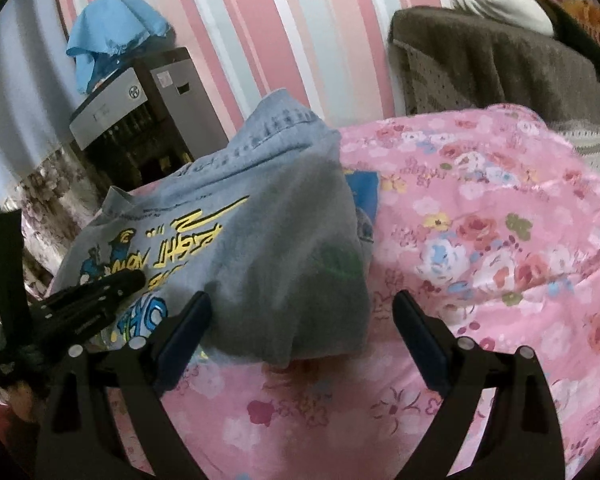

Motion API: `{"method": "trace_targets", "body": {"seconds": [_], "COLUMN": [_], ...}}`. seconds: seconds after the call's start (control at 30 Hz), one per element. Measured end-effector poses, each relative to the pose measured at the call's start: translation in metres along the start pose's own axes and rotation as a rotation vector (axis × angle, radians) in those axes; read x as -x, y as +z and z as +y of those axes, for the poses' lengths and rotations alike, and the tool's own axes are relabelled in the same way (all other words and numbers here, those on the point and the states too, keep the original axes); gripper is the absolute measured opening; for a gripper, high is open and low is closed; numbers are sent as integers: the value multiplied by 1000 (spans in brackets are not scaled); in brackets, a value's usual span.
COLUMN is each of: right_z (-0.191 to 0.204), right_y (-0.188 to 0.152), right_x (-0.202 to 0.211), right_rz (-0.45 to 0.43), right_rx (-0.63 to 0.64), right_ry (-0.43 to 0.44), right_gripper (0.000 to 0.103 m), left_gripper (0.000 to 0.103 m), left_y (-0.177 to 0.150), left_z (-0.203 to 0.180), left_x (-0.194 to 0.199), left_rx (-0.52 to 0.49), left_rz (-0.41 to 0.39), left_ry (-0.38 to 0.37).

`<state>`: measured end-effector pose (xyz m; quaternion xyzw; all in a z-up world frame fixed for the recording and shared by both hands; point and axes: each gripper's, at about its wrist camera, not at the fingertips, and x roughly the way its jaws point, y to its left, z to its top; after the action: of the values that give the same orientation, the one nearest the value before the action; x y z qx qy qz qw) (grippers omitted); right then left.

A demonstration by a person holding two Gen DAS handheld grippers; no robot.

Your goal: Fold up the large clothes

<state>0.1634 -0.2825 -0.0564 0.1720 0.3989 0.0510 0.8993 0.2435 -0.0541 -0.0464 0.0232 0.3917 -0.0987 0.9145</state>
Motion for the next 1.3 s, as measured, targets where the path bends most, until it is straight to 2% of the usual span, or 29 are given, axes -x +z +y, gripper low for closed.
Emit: {"method": "trace_targets", "body": {"seconds": [0.07,0.17,0.37,0.4,0.53,0.63,0.7,0.8,1.03,1.23,1.3], "right_z": [-4,-12,-9,-5,9,23,33,43,80,110,118], "right_y": [0,2,10,12,19,24,26,32,43,51,52], "right_x": [-6,-16,-39,-43,-45,-40,-34,-24,2,7,9], "right_rz": [15,37,65,62,51,23,-3,-32,-89,-89,-90], "right_rx": [-33,-93,-119,-99,-27,69,129,173,289,370,393], "right_ry": [9,75,135,135,104,56,30,23,51,19,1], "right_gripper": [101,101,99,92,77,61,46,36,30,25,24], "left_gripper": [18,19,19,19,20,19,19,20,20,19,19], "left_y": [-3,-3,-3,-3,-3,-3,-4,-3,-3,5,9], "left_z": [-4,-2,-1,-1,-1,-1,-1,-2,-2,9,21], "left_x": [0,1,1,1,1,0,0,0,0,4,12], "left_rx": [-20,-7,1,1,0,-1,-3,-2,-7,-7,-10], "left_rz": [-11,-9,-7,-7,-5,-4,-3,-2,3,42,47], "left_ry": [14,6,-4,-4,-5,-1,-1,-2,-3,-52,-39]}}
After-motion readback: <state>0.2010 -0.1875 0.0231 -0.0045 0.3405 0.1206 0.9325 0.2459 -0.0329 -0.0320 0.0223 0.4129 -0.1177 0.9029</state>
